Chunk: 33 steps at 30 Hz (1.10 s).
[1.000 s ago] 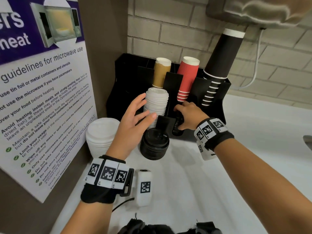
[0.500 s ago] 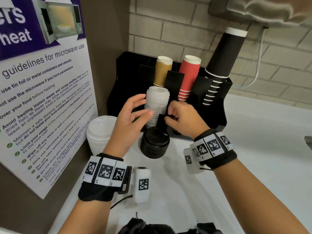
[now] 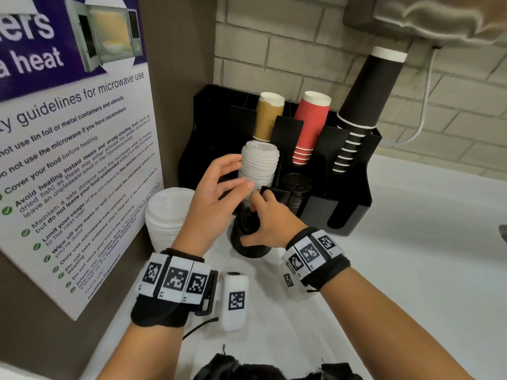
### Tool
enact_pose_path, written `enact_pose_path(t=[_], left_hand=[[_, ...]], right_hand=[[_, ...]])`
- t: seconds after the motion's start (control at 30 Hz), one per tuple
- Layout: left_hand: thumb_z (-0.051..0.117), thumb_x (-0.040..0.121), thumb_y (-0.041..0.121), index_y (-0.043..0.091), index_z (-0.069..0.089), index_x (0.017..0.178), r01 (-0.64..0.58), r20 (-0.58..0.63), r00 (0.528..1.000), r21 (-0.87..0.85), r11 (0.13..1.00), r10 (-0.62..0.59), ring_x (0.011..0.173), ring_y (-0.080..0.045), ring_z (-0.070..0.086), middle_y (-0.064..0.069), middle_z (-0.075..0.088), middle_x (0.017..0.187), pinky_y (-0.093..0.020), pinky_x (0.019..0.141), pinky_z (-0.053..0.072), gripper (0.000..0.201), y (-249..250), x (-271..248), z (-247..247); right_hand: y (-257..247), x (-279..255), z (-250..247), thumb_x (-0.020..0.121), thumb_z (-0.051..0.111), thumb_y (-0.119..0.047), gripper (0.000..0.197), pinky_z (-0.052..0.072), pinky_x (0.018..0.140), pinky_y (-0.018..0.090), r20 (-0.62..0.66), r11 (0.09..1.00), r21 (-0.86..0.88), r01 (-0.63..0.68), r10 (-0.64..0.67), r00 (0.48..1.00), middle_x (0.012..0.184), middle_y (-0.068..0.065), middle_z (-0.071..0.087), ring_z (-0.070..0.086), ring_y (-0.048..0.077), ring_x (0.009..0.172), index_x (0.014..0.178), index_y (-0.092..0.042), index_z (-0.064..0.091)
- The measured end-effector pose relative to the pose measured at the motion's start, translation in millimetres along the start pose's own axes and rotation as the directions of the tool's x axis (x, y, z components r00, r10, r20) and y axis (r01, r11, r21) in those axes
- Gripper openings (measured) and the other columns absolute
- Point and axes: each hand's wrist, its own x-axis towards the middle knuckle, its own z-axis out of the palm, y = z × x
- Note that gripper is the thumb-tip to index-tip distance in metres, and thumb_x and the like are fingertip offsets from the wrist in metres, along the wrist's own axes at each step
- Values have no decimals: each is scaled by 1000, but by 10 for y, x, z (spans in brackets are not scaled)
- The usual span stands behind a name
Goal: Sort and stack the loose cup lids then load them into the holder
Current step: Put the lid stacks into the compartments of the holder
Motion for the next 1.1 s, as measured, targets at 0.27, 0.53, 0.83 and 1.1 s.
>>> enact_pose_path(t=[0.27, 0.53, 0.83, 1.1], left_hand=[[65, 76, 38, 36, 52, 123, -31, 7, 999, -3, 1000, 31, 115, -6, 60, 10, 54, 130, -23, 89, 52, 50, 0, 8, -11], [79, 75, 32, 47, 46, 128, 13, 68, 998, 55, 998, -16, 125, -8, 52, 11, 49, 138, -23, 95, 48, 63, -67, 3, 8], [90, 62, 19, 40, 35, 144, 62, 245, 968, -14, 998, -57, 120, -19, 59, 3, 55, 137, -31, 91, 54, 101, -141, -32, 60], [87, 57, 24, 45, 34, 143, 68, 269, 961, -15, 998, -61, 117, -12, 61, 7, 52, 138, -26, 86, 54, 103, -141, -42, 58]], right_hand=[[80, -41, -47, 60, 79, -39, 61, 49, 75, 40, -136, 993, 105, 59, -44, 990, 104, 1, 37, 51, 31, 85, 101, -19, 38], [71, -241, -391, 71, 78, -16, 46, 49, 77, 31, -328, 777, 598, 199, 11, 945, 101, 6, 47, 51, 21, 92, 101, -13, 44], [-67, -493, -643, 75, 71, -33, 55, 57, 82, 40, -183, 564, 803, 193, -75, 980, 116, 9, 61, 67, 18, 99, 125, -34, 47], [-25, -523, -652, 68, 79, -26, 66, 56, 87, 37, -195, 586, 786, 197, -68, 979, 118, 6, 63, 67, 20, 103, 127, -28, 52]])
